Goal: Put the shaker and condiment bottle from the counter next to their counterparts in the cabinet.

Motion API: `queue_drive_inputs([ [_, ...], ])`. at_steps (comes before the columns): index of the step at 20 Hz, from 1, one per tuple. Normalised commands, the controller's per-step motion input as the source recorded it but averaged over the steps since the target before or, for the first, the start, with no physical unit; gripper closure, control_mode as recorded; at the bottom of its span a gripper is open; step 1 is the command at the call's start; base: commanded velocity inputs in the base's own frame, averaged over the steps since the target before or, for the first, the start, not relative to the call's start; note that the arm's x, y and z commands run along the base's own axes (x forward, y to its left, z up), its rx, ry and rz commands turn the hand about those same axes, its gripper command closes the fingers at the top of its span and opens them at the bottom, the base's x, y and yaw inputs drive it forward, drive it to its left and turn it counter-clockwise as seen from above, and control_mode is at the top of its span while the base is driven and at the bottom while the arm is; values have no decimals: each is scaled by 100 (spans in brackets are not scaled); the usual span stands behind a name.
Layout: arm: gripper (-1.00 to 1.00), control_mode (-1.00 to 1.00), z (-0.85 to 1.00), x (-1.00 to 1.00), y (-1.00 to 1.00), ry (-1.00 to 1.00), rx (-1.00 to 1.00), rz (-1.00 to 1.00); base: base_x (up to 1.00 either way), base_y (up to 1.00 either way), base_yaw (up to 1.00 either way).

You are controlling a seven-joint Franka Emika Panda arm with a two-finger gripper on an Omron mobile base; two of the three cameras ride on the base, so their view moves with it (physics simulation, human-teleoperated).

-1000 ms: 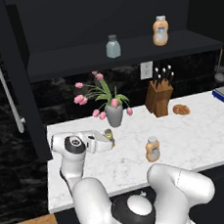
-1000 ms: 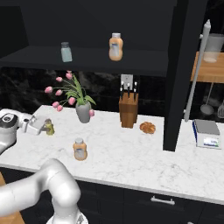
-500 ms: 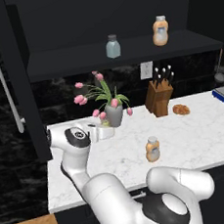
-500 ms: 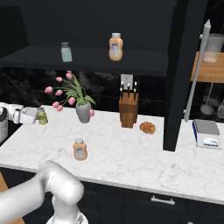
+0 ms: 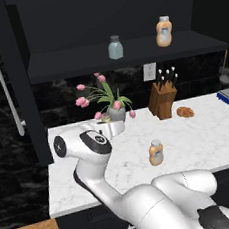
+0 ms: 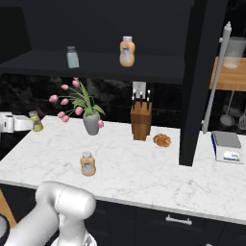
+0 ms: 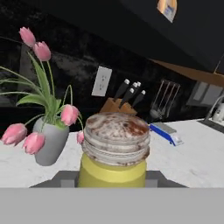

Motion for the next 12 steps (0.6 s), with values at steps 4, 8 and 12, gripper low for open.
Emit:
queue_drive_inputs([
  [4,100,-100,80,-13,-2,0,0,22,0,0,0],
  [8,100,-100,91,-2,-10,0,4,19,0,0,0],
  [12,100,-100,97,0,-9,0,7,16,0,0,0],
])
